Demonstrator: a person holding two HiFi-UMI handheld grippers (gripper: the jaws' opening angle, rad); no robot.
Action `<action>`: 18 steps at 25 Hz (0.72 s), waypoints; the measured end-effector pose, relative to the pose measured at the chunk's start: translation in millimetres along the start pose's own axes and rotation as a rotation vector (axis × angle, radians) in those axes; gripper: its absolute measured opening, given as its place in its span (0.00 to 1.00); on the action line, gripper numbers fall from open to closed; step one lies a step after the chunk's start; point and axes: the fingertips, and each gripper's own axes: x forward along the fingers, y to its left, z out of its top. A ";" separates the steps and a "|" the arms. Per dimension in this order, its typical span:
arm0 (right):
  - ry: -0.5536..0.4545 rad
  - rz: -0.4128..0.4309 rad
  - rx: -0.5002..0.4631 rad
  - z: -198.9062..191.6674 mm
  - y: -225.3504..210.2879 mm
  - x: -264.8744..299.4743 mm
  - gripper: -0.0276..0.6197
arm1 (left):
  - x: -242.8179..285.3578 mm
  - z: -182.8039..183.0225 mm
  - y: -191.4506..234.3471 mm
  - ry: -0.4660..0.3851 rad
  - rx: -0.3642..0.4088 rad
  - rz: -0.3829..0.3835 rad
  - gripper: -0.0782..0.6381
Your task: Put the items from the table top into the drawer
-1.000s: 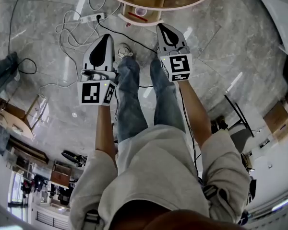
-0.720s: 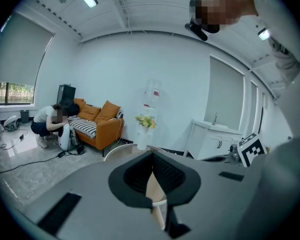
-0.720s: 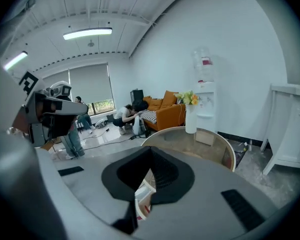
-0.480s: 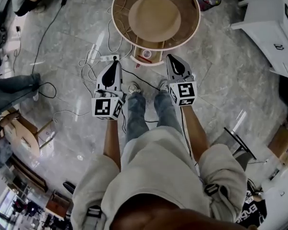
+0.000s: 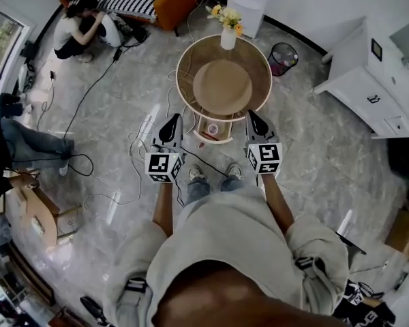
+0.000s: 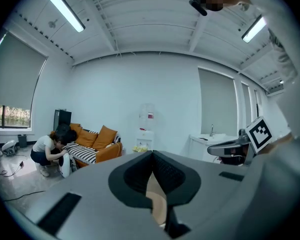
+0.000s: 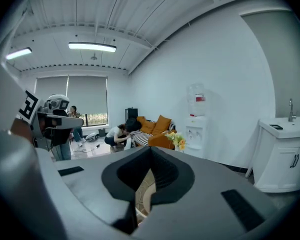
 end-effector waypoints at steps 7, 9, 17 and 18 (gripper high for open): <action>-0.075 -0.009 -0.048 59.8 -2.0 -30.2 0.08 | -15.2 50.0 -0.7 -0.068 0.010 0.031 0.13; -0.088 -0.019 -0.057 70.0 -4.9 -35.8 0.08 | -17.0 61.1 -1.3 -0.085 0.016 0.033 0.13; -0.114 -0.042 -0.056 84.3 -9.2 -53.0 0.08 | -27.6 80.0 -0.6 -0.109 0.033 0.047 0.13; -0.116 -0.046 -0.056 85.2 -7.3 -54.1 0.08 | -30.7 82.1 1.5 -0.112 0.034 0.048 0.13</action>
